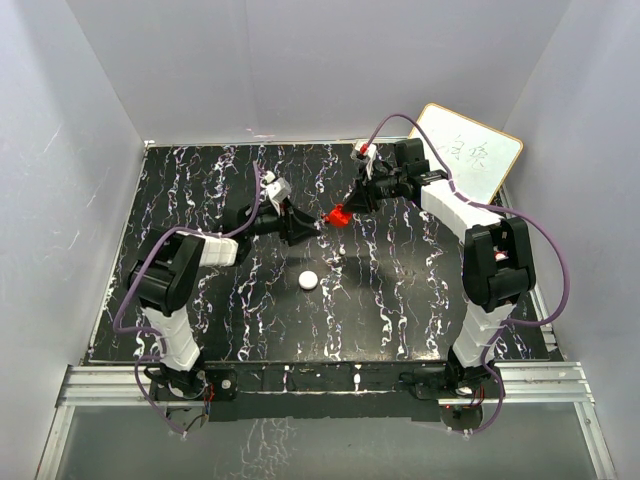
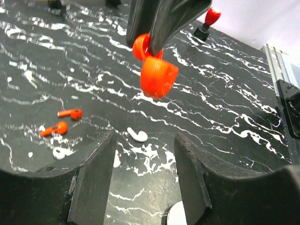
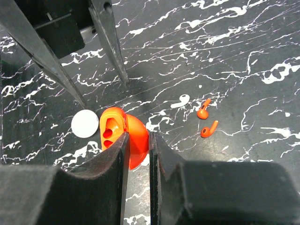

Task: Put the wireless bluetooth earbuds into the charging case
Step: Adjust the charging case.

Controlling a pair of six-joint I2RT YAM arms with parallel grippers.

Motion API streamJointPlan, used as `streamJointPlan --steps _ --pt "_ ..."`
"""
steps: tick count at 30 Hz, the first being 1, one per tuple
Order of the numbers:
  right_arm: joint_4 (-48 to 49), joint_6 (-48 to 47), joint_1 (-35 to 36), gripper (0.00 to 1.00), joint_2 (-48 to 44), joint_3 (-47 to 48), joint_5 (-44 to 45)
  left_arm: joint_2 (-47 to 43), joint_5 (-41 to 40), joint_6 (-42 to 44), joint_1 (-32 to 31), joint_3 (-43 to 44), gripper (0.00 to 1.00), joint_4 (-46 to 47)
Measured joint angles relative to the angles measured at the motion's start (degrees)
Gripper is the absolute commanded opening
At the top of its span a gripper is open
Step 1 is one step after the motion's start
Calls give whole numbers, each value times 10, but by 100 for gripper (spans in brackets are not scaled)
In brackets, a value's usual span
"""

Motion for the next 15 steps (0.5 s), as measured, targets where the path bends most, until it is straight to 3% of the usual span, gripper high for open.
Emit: streamJointPlan --steps 15 --pt "-46 -42 6 6 0 6 -7 69 124 -63 -10 72 49 73"
